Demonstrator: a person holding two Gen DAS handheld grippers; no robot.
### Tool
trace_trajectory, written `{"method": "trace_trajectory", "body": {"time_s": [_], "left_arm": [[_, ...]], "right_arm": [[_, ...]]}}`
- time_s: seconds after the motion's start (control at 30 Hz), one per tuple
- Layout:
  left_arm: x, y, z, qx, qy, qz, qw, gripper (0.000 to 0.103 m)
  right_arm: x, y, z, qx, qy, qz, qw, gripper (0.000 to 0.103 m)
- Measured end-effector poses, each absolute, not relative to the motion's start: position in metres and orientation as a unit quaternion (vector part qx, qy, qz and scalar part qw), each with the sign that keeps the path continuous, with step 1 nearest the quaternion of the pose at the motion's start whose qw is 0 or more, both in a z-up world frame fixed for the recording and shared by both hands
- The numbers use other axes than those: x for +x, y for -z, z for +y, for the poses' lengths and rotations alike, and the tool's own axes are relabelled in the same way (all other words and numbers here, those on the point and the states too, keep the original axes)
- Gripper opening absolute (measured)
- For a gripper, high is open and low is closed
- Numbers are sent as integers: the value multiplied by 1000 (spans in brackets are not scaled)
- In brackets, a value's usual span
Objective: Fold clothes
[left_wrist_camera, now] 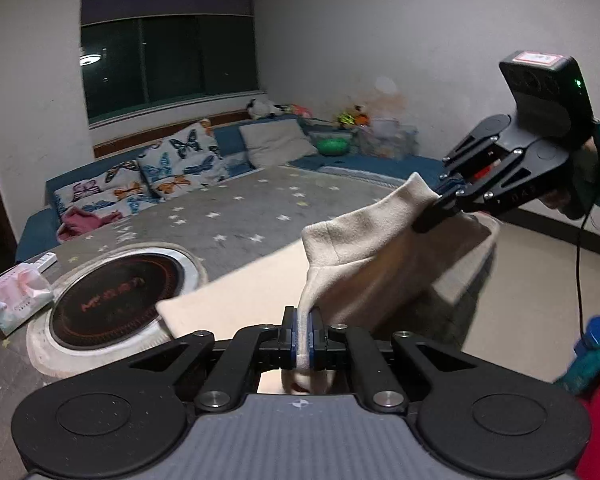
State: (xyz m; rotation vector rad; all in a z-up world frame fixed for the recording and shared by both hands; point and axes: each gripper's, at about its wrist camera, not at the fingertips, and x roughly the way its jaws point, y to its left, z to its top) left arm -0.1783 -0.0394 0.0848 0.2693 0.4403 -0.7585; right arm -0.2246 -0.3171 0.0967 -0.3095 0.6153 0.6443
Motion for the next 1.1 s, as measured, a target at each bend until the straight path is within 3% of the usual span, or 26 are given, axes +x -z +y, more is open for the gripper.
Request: {"method": "trace_trajectory", "body": {"time_s": [0.3, 0.6, 0.67, 0.93, 1.0, 1.1], "left_arm": [[-83, -79, -49, 118, 328, 226, 910, 5], [0, -31, -57, 99, 268, 295, 912, 9], [5, -25, -53, 95, 251, 301, 915, 15], [1, -34, -14, 32, 179, 302, 936, 15], [-12, -41, -10, 8, 192, 299, 935, 18], [-27, -43, -17, 3, 206, 306, 929, 33]], "right_arm": [[-123, -96, -309, -175, -299, 311, 885, 9], [-32, -28, -296, -164, -249, 347, 889, 11], [-35, -24, -304, -148, -232, 343, 898, 16], [-55, -14, -336, -86, -169, 323, 927, 23], [-67, -19, -345, -72, -164, 322, 930, 23], [-73, -18, -352, -57, -156, 326, 931, 23]]}}
